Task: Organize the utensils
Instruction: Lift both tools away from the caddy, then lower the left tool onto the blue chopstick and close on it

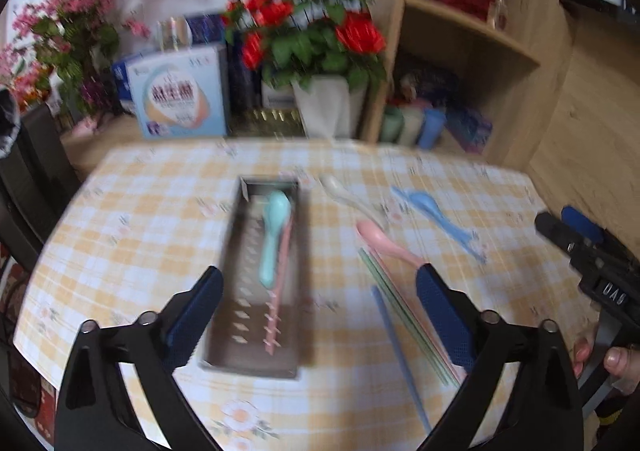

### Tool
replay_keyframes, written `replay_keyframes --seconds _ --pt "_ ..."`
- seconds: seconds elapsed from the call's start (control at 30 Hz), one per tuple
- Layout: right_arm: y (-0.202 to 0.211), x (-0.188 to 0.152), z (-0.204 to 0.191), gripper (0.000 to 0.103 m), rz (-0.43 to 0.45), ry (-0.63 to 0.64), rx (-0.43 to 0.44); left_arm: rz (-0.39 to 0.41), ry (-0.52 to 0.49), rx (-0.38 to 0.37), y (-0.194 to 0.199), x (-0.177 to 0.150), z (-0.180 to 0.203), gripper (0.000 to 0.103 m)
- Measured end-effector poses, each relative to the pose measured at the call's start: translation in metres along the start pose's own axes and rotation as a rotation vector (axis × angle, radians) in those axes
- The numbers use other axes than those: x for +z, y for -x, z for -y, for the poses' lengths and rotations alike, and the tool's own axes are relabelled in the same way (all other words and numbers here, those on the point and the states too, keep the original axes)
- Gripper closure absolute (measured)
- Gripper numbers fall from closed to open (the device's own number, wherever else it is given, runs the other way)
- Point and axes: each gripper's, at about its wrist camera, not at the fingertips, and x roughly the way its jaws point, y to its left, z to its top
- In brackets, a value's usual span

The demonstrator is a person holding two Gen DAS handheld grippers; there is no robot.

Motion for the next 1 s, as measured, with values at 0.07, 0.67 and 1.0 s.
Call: replay_keyframes --seconds 0.07,0.67,1.0 --pt "-0.001 -0.005 0.007 0.016 -0.010 -0.006 -0.014 -0.067 0.006 -0.023 -0.019 -0.010 0.009 0.022" --pt "-0.024 -0.049 0.072 0.015 -0.102 -0.132 -0.053 -0.397 -0.056 -0.120 -0.122 -0.084 0.075 0.076" --pt "-0.029 -0.053 0.079 0.015 -0.108 -0.169 -0.037 -0.396 -0.061 -0.107 -0.125 -0.086 0.067 0.097"
